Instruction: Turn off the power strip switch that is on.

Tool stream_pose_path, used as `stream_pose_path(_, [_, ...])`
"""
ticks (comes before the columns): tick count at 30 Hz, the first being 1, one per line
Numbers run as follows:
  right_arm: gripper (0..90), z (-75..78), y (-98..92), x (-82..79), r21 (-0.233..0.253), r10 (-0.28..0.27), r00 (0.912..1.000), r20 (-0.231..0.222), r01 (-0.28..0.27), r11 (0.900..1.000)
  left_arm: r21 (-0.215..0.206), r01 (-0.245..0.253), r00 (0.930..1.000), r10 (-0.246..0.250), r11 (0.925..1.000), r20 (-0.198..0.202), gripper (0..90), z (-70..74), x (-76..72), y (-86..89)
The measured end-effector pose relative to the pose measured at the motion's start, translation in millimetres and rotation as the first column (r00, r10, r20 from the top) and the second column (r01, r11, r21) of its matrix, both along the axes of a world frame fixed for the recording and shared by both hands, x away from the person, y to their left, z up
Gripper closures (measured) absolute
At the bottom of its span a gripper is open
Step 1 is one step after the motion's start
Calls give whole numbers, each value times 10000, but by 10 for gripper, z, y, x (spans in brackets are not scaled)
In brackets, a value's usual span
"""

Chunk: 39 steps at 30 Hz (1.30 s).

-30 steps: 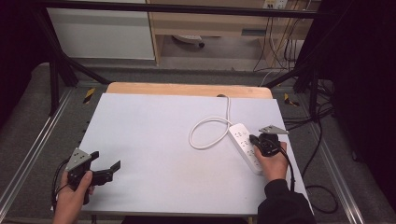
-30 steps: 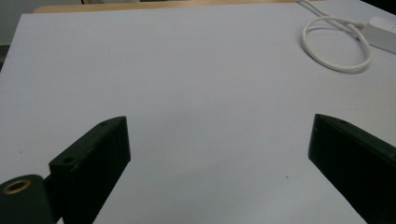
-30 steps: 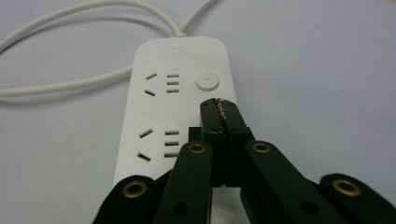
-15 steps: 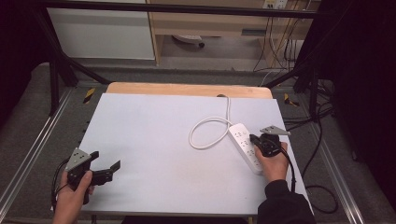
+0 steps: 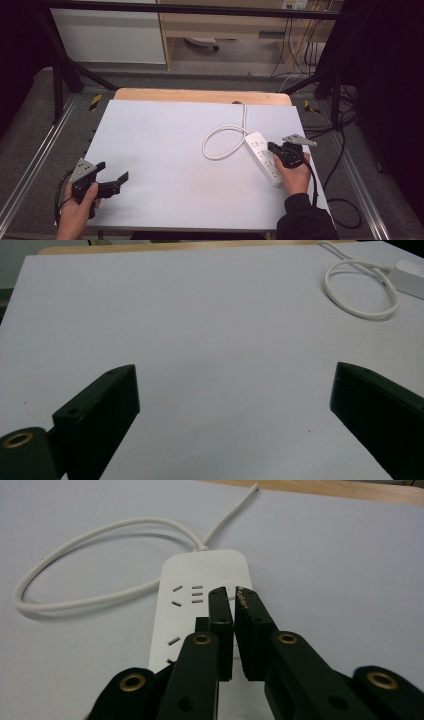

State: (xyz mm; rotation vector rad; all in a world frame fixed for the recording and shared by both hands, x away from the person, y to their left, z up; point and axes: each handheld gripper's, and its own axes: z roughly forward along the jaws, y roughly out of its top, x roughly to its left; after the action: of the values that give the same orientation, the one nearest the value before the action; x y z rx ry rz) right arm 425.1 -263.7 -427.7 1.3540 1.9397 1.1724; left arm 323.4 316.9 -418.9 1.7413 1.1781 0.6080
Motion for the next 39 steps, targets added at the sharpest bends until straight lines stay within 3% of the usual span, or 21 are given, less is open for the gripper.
stream_pose_path(11, [763,56,8,-14,42,-38,9999,99,37,10000,12,-8,10000,8,10000,-23,54,-2,2,2])
stream_pose_path(20, [628,85,43,-11,73,63,9999,139,-64,10000,-2,-2,10000,2,10000,-15,54,-2,2,4])
stream_pose_path(27, [447,131,80,-11,210,28,9999,128,-31,9998,0,3,10000,-3,10000,-16,54,-2,2,6])
stream_pose_path(31, [333,176,101,-4,369,-66,9996,-268,76,9993,6,12,10000,-12,10000,-16,54,-2,3,9])
stream_pose_path(39, [149,244,181,-12,140,-125,9999,-110,127,9998,2,32,10000,-32,10000,-21,54,0,1,12])
